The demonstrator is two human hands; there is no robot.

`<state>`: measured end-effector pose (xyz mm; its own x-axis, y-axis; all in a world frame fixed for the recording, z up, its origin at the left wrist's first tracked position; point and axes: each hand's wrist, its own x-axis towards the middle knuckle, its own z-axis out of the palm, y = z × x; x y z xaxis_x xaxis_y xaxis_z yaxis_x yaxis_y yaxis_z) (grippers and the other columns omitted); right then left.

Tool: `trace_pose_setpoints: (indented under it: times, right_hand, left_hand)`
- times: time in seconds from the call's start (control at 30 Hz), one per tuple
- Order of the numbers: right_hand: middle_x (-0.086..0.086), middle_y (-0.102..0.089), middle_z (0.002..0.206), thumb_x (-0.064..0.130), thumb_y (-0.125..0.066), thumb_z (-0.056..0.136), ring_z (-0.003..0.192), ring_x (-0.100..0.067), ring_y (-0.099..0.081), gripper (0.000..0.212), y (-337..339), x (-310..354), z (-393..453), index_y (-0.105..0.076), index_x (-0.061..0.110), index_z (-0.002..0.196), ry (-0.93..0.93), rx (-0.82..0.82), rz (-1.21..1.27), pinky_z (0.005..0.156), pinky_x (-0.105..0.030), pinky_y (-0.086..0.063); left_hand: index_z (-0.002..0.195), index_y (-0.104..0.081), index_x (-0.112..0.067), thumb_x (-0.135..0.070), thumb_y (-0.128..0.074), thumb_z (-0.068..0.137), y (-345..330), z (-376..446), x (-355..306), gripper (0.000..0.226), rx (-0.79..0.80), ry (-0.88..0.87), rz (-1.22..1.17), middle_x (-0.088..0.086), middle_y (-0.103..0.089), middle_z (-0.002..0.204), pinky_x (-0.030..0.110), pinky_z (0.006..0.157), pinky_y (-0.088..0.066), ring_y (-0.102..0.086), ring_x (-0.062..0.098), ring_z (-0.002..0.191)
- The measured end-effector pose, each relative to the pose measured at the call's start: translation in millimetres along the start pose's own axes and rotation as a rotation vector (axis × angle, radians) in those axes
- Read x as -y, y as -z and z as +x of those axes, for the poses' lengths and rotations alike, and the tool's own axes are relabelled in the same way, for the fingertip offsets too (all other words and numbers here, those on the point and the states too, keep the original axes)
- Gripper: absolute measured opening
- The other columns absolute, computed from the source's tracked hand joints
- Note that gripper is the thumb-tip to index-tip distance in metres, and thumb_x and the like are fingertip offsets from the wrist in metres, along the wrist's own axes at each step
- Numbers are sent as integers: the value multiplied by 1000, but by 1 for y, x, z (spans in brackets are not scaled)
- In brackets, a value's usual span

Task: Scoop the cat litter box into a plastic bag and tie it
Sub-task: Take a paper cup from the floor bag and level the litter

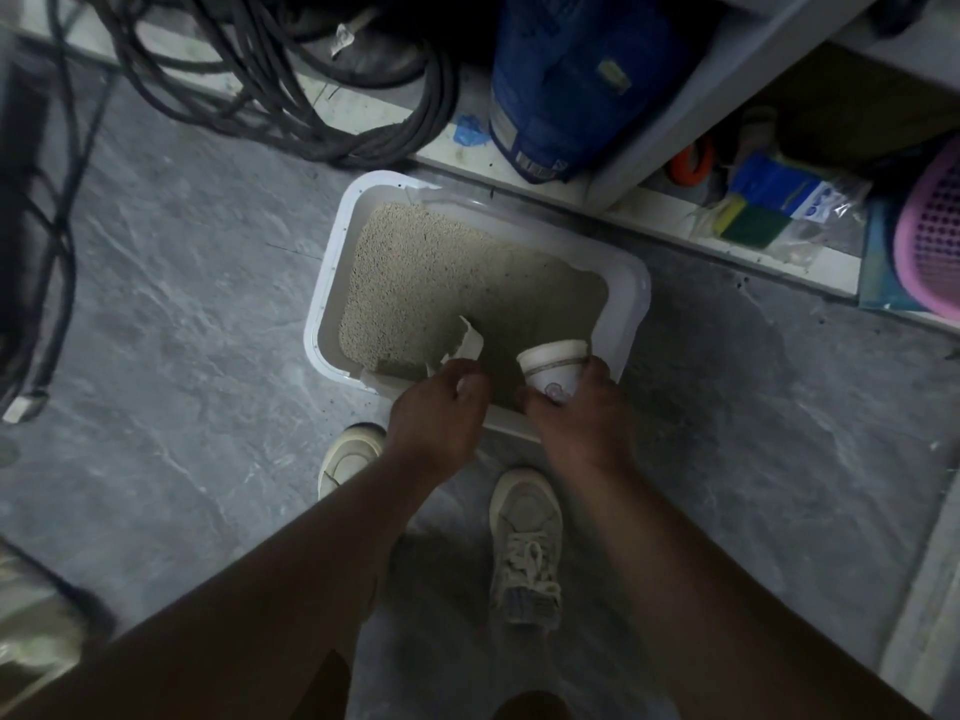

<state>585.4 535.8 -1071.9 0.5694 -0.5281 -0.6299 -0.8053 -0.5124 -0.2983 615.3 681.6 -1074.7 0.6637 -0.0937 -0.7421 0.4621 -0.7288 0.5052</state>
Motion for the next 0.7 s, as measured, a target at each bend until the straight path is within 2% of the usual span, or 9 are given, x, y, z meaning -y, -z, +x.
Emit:
trace_pose_setpoints:
  times: [0.1, 0.2, 0.23, 0.3, 0.4, 0.47, 0.53, 0.6, 0.7]
  right_hand:
    - [-11, -64, 121, 57, -74, 68, 109, -35, -61, 81, 8, 0, -2, -46, 15, 132, -18, 2, 44, 90, -43, -53]
    - [-12, -63, 125, 49, -75, 76, 112, -34, -60, 77, 17, 1, 5, -44, 13, 137, 5, -5, 16, 84, -33, -45]
    - [-13, -62, 126, 48, -75, 77, 113, -34, -60, 77, 18, 2, 7, -44, 12, 138, 12, -9, 12, 83, -31, -43]
    - [-13, -63, 124, 50, -77, 76, 112, -35, -60, 77, 21, 3, 11, -46, 12, 135, 36, -32, 5, 85, -35, -49]
    - [-15, -63, 124, 49, -77, 75, 112, -36, -58, 76, 22, 2, 15, -47, 11, 134, 70, -60, -37, 85, -37, -47]
    - [-15, -62, 124, 48, -77, 76, 113, -36, -57, 76, 25, -1, 17, -47, 11, 136, 86, -61, -72, 79, -34, -41]
    - [-16, -62, 124, 51, -77, 76, 112, -35, -56, 76, 27, -4, 18, -48, 11, 133, 96, -66, -85, 79, -35, -41]
    - [-15, -62, 123, 53, -77, 75, 112, -35, -56, 76, 29, -7, 19, -48, 11, 132, 101, -60, -84, 82, -36, -43]
    - [-16, -61, 124, 52, -77, 75, 112, -34, -55, 78, 30, -12, 19, -46, 12, 134, 99, -55, -79, 79, -34, -39]
  left_hand:
    - [99, -60, -32, -45, -34, 93, -1, -4, -8, 30, 9, -22, -66, 9, -70, 100, 43, 91, -50, -62, 35, 100]
    - [94, -57, -31, -44, -33, 93, -8, 0, -13, 27, 26, -37, -78, 10, -69, 96, 45, 89, -51, -63, 36, 97]
    - [94, -56, -32, -44, -32, 93, -10, 1, -16, 27, 33, -43, -81, 9, -69, 96, 44, 89, -51, -62, 36, 98]
    - [99, -60, -33, -43, -33, 94, -15, 3, -23, 29, 33, -63, -94, 8, -70, 101, 43, 91, -50, -62, 34, 102]
    - [120, -65, -28, -34, -40, 101, -21, 3, -29, 32, 2, -81, -108, 9, -72, 113, 41, 94, -50, -63, 30, 108]
    - [118, -65, -27, -38, -36, 102, -26, 6, -26, 34, -15, -138, -16, 10, -73, 105, 42, 87, -53, -66, 32, 102]
    - [116, -63, -25, -48, -26, 95, -30, 10, -21, 48, -7, -197, 149, 13, -73, 97, 43, 82, -54, -68, 36, 95]
    - [127, -60, -21, -55, -18, 89, -31, 10, -17, 66, 7, -252, 398, 17, -73, 102, 42, 87, -52, -67, 38, 99]
    - [139, -50, -15, -60, -19, 87, -34, 8, -9, 75, 9, -315, 642, 15, -70, 116, 43, 98, -43, -62, 36, 110]
